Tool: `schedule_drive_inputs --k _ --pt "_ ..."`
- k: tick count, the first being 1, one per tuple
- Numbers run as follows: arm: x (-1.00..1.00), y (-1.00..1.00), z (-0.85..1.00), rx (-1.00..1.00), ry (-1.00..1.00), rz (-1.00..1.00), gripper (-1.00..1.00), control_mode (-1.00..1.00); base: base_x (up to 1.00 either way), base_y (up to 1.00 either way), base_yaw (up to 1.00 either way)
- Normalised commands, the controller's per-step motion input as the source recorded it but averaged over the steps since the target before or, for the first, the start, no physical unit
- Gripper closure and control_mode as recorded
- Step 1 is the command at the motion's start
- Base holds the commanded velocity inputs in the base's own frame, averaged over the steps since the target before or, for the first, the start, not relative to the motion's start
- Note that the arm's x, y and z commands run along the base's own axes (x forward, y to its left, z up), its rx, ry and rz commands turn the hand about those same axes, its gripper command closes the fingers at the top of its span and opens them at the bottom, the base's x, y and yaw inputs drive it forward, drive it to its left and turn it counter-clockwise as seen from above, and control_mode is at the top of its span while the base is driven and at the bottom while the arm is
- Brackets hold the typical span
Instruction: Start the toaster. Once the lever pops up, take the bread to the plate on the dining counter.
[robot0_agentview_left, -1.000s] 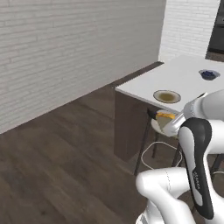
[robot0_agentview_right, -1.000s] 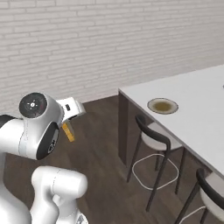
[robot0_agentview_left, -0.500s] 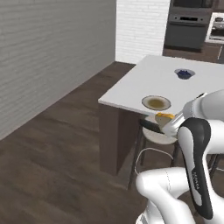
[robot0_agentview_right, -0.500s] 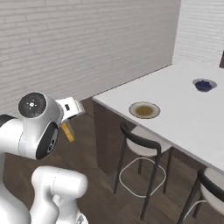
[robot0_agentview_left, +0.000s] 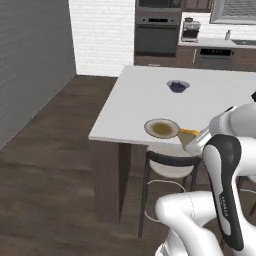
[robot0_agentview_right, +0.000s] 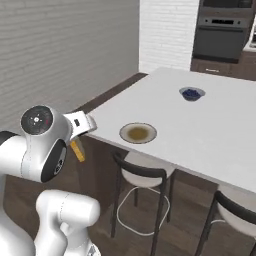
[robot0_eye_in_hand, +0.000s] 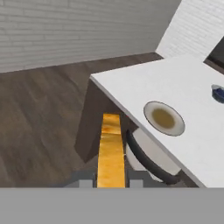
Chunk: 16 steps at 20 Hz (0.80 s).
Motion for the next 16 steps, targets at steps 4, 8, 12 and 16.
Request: schedule_drive_inputs --k 4,8,12,16 --pt "0.00 0.00 0.00 0.00 0.00 0.00 1.00 1.00 0.67 0.35 -0.50" --pt "0.00 0.00 0.00 0.00 0.00 0.00 1.00 1.00 0.59 0.29 -0.47" --pt "0.00 0.00 0.00 0.00 0.00 0.00 1.00 1.00 0.57 0.32 -0.45" --pt "0.00 0.00 0.00 0.00 0.00 0.00 1.00 1.00 0.58 0.32 -0.42"
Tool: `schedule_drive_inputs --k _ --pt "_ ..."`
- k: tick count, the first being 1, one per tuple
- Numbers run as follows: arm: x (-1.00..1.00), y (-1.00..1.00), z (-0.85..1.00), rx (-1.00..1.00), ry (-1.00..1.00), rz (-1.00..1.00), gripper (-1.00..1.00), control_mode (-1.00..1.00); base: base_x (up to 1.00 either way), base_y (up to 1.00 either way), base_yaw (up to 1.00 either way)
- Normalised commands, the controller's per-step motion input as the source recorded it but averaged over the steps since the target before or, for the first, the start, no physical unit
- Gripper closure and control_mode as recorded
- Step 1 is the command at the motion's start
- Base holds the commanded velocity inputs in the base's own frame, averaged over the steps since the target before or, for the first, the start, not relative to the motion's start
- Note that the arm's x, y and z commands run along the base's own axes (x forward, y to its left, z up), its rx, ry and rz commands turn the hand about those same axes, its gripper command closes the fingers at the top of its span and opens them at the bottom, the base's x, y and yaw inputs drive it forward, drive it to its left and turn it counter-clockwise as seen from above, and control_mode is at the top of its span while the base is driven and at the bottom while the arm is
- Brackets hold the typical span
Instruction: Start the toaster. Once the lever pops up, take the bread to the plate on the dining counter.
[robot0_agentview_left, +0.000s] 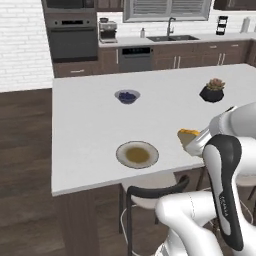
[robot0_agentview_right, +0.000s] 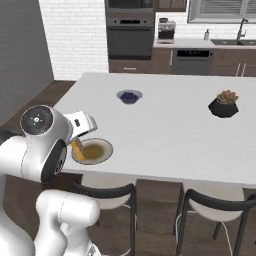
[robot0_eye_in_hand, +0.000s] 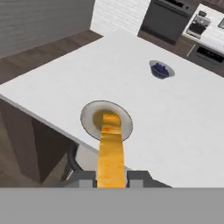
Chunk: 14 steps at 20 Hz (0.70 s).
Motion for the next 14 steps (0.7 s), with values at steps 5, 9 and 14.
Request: schedule_drive_inputs --k 5,9,14 --pt "0.31 0.15 -0.01 0.00 -0.08 -0.20 1.00 -1.00 0.22 0.13 -0.15" --pt "0.40 0.01 0.00 0.00 -0.08 -0.09 1.00 -1.00 0.00 0.00 0.00" --pt "0.28 -0.13 0.01 0.09 0.00 0.08 1.00 -1.00 0.00 0.00 0.00"
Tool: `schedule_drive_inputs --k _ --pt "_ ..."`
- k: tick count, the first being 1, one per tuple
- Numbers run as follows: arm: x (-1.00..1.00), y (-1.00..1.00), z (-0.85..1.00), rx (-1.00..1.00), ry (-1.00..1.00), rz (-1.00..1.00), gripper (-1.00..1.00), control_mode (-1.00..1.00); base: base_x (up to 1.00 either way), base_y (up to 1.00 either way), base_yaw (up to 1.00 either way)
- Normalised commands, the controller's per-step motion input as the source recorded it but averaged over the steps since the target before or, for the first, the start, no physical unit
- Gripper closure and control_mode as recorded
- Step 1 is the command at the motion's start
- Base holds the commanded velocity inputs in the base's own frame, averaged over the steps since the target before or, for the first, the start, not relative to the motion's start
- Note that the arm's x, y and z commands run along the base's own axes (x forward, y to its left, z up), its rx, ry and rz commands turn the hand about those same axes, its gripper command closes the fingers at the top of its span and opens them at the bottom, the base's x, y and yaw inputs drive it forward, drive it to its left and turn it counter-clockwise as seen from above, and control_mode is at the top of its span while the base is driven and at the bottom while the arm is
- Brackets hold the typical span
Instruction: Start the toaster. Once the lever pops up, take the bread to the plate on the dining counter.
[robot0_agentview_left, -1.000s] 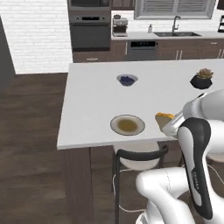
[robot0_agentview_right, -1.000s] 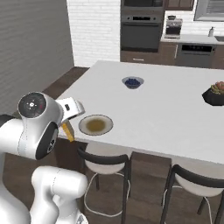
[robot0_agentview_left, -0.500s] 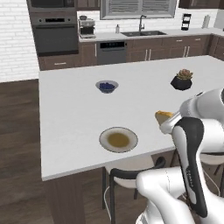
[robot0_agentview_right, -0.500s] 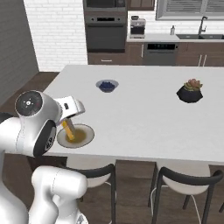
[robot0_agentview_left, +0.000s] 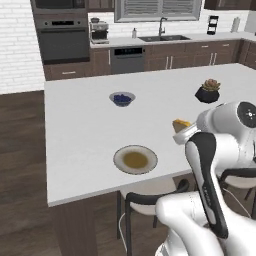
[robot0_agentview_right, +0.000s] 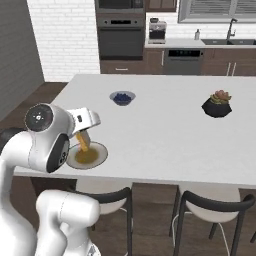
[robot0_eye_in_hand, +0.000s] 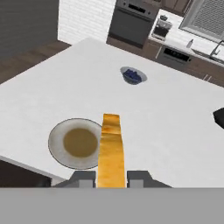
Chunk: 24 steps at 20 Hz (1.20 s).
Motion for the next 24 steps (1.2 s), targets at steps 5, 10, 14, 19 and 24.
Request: schedule_drive_inputs --k 5,10,14,19,24 --pt "0.30 -0.18 0.02 0.18 0.03 0.27 1.00 -1.00 0.00 0.00 0.00" --pt "0.25 -0.10 0.01 0.24 0.13 0.29 1.00 -1.00 0.00 0.00 0.00" --pt "0.23 0.00 0.02 0.26 0.31 0.26 1.00 -1.00 0.00 0.00 0.00" --pt "0.21 0.09 0.00 0.22 0.44 0.23 1.00 -1.00 0.00 0.00 0.00" --pt "0.28 0.32 -0.19 0.12 0.36 0.13 1.00 -1.00 0.00 0.00 0.00"
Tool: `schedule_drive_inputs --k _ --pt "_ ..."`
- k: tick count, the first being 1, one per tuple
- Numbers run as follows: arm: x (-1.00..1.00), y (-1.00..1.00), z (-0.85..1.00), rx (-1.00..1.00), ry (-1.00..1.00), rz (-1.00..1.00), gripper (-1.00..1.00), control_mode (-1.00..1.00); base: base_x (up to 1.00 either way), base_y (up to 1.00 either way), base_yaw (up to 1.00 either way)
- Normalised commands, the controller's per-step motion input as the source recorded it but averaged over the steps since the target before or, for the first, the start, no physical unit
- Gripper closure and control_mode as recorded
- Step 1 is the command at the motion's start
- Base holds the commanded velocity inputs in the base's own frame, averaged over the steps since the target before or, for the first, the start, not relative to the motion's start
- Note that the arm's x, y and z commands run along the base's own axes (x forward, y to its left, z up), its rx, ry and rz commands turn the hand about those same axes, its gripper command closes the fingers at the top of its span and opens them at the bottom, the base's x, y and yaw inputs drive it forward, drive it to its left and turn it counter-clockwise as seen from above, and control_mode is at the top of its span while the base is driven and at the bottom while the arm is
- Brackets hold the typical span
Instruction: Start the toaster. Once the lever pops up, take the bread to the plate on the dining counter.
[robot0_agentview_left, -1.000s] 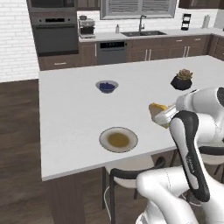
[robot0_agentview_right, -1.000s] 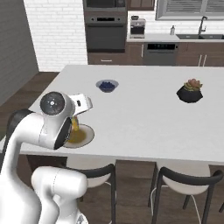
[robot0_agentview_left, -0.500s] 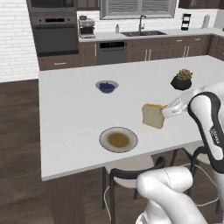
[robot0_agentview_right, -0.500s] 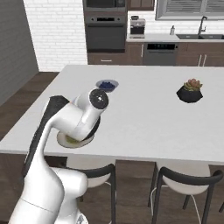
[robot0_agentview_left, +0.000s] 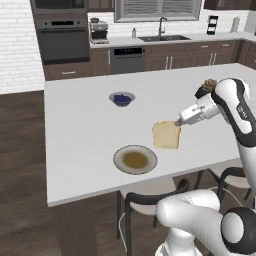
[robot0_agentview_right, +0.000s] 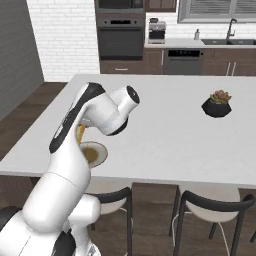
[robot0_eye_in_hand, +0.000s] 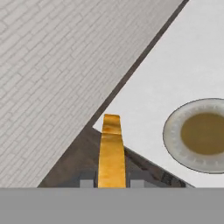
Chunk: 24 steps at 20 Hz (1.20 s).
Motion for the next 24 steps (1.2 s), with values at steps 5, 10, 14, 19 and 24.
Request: schedule_drive_inputs --k 5,10,14,19,24 --pt "0.34 0.30 -0.72 0.04 0.11 0.06 1.00 -1.00 0.00 0.00 0.00" --pt "0.32 0.12 -0.70 0.00 0.02 0.01 1.00 -1.00 0.00 0.00 0.00" --pt "0.35 0.18 -0.34 0.00 0.00 0.00 1.00 -1.00 0.00 0.00 0.00" --pt "0.42 0.23 -0.28 0.00 0.02 0.00 1.00 -1.00 0.00 0.00 0.00" --pt "0.37 0.20 -0.35 0.00 0.04 0.00 1.00 -1.00 0.00 0.00 0.00"
